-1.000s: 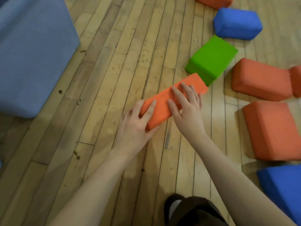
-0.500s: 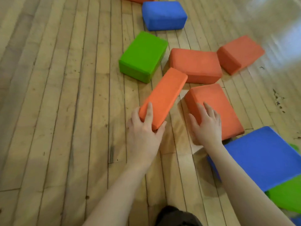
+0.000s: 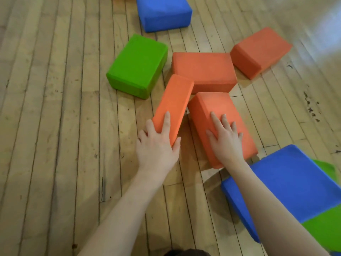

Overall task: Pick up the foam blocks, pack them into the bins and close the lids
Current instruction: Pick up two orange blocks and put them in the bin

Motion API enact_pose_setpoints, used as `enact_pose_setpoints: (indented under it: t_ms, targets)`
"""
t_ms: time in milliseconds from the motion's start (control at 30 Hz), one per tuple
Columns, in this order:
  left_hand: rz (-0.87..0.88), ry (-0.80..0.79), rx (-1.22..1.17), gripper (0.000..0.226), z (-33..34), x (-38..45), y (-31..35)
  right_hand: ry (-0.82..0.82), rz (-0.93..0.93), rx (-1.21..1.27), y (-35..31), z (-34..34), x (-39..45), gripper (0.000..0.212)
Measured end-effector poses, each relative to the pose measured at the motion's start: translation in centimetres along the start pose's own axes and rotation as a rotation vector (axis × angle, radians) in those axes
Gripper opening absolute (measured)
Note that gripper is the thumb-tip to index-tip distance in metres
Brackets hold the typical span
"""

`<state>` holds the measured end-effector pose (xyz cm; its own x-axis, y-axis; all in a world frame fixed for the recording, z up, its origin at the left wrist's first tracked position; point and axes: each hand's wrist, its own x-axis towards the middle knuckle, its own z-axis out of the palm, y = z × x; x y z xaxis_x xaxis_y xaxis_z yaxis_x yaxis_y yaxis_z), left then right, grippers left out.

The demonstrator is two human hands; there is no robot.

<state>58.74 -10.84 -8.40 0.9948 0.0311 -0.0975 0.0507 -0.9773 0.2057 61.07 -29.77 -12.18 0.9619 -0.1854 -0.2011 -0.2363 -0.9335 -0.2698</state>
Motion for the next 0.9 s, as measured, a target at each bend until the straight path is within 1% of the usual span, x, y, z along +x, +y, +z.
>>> enact_pose_setpoints:
  t_ms: [100,167,200,267,333,400,433,500,533,567,600,700,767,900]
  targets:
    - [-0.068,0.009,-0.076,0.071,-0.7,-0.3,-1.3,0.045,-0.061,0.278,-2.2,-1.3,-1.2,0.054]
    - [-0.114,0.024,-0.068,0.071,-1.3,-1.2,-2.7,0.048,-0.136,0.376,-3.9,-1.5,-2.4,0.053]
    - [-0.135,0.023,-0.059,0.07,-1.7,-1.8,-3.3,0.044,-0.173,0.384,-4.5,-1.4,-3.0,0.052]
    - [-0.163,-0.003,-0.051,0.07,-2.5,-2.8,-4.4,0.043,-0.207,0.3,-5.5,-1.0,-3.9,0.048]
    - [-0.159,-0.03,-0.027,0.07,-2.6,-3.3,-5.0,0.122,-0.231,0.114,-6.1,-0.8,-4.3,0.044]
    - [-0.14,-0.048,0.002,0.071,-2.4,-3.2,-5.0,0.186,-0.272,-0.056,-6.3,-0.9,-4.4,0.046]
    - [-0.128,-0.044,0.014,0.072,-2.2,-3.0,-5.0,0.175,-0.275,-0.129,-6.2,-1.0,-4.3,0.056]
    - [-0.102,-0.026,0.023,0.074,-1.7,-2.5,-4.8,0.083,-0.219,-0.208,-5.9,-1.4,-4.3,0.084]
    - [-0.093,-0.019,0.022,0.073,-1.6,-2.3,-4.8,0.042,-0.19,-0.207,-5.7,-1.5,-4.3,0.093]
    - [-0.088,-0.017,0.019,0.073,-1.6,-2.0,-4.7,0.018,-0.178,-0.186,-5.6,-1.7,-4.3,0.097]
    - [-0.089,-0.013,0.011,0.071,-1.8,-1.8,-4.8,0.01,-0.185,-0.163,-5.7,-1.9,-4.3,0.096]
    - [-0.107,0.026,-0.036,0.067,-3.1,-1.2,-5.1,0.039,-0.222,-0.107,-6.5,-2.8,-3.7,0.085]
    - [-0.114,0.086,-0.076,0.065,-5.0,-0.9,-5.6,0.075,-0.254,-0.056,-8.1,-3.9,-3.1,0.08]
    - [-0.171,0.279,-0.154,0.06,-10.5,-0.2,-8.3,0.176,-0.395,0.007,-14.9,-7.7,-1.6,0.072]
